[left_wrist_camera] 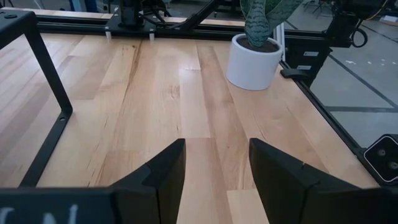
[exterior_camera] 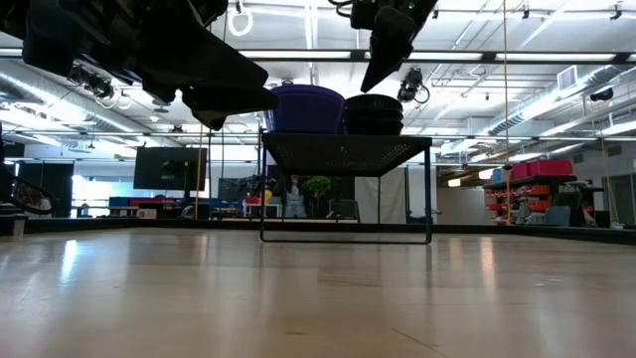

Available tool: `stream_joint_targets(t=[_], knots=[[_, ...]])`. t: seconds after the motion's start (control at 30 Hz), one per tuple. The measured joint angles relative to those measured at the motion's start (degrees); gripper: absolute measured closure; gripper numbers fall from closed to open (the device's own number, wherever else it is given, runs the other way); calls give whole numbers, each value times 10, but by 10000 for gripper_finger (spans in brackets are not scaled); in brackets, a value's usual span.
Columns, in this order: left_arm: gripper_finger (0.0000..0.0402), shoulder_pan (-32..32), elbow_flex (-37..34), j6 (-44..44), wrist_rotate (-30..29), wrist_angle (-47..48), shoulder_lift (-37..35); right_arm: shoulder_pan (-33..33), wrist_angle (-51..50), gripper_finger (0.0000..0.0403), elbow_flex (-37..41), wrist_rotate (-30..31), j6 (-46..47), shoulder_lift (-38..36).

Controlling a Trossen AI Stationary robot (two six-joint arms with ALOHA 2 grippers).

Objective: Pick & Place Mini bowls
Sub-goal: Stack the orange patterned bowl on the orange patterned bowl on the shelf

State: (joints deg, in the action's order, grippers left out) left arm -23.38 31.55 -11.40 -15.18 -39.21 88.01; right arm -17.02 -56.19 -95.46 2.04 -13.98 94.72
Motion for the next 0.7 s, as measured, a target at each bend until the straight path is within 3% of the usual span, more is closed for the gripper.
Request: stream_joint_targets(t=[0.7], knots=[[220,0,0,-4,0,0,0,0,-28,400,0,0,-7,11]])
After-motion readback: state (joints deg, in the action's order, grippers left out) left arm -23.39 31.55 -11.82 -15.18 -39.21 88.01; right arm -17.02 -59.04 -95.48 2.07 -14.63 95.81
